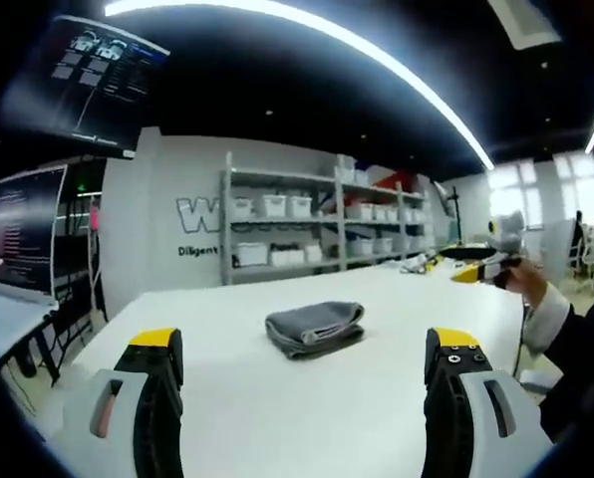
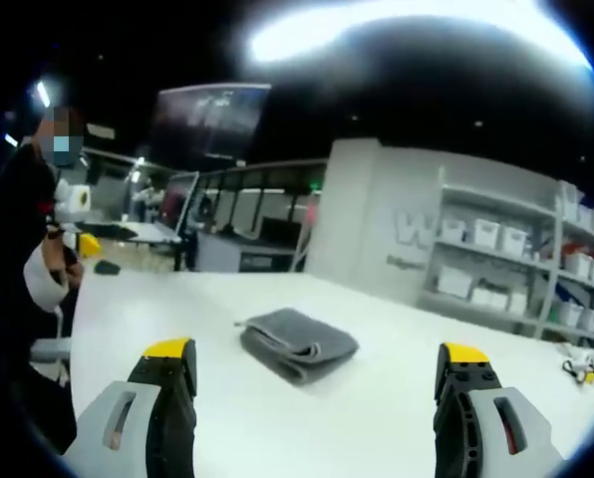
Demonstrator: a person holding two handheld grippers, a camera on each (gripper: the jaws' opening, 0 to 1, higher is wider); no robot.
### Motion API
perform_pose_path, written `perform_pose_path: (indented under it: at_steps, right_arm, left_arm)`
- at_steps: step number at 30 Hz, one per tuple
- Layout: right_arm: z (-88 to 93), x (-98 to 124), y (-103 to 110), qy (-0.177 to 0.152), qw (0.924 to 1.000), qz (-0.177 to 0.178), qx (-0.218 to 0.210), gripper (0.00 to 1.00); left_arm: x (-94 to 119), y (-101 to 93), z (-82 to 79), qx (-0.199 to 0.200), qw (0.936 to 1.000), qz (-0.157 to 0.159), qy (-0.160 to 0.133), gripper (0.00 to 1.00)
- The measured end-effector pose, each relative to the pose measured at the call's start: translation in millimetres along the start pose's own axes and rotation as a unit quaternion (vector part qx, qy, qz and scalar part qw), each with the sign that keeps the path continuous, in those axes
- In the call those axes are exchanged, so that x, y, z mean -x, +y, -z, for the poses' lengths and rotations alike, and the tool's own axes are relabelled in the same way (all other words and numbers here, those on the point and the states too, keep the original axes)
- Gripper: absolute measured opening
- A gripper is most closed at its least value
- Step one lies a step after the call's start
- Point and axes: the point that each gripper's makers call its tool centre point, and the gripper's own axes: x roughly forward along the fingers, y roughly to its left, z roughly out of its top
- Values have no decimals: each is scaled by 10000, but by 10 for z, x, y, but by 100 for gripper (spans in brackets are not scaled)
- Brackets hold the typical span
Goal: Open the folded towel by lifting each exposed corner and separating the folded layers until the towel lies flat within the target outline without major curled edges
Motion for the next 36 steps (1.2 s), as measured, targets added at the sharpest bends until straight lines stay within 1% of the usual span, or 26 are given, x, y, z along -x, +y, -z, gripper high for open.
perform_pose_path:
  at_steps: [6,8,11,15,20,22,24,28,36]
  right_arm:
    - [57,-95,12,104,9999,-16,-14,99]
    - [78,-138,-13,114,9999,-10,-26,99]
    - [141,-210,-67,139,9999,48,-21,97]
    - [193,-277,-127,185,9998,88,-70,97]
    - [178,-319,-176,55,9998,141,-160,94]
    - [159,-321,-236,-8,9994,296,-171,96]
    - [141,-325,-272,-43,9992,358,-171,97]
    - [112,-367,-315,-96,9991,346,-245,97]
    - [133,-491,-286,-58,9993,249,-259,97]
  left_arm:
    - [2,24,-10,56,10000,-67,-44,100]
    - [1,31,-18,63,9999,-73,-70,100]
    - [-19,37,33,21,9999,-87,46,100]
    - [-31,50,44,0,9999,-126,57,100]
    - [-29,60,33,76,9999,-119,16,100]
    - [-25,55,18,67,9999,-100,-29,100]
    - [-25,40,0,64,9999,-65,-87,100]
    - [-31,4,-5,123,9999,40,-112,100]
    - [-29,31,25,157,9999,-1,-47,100]
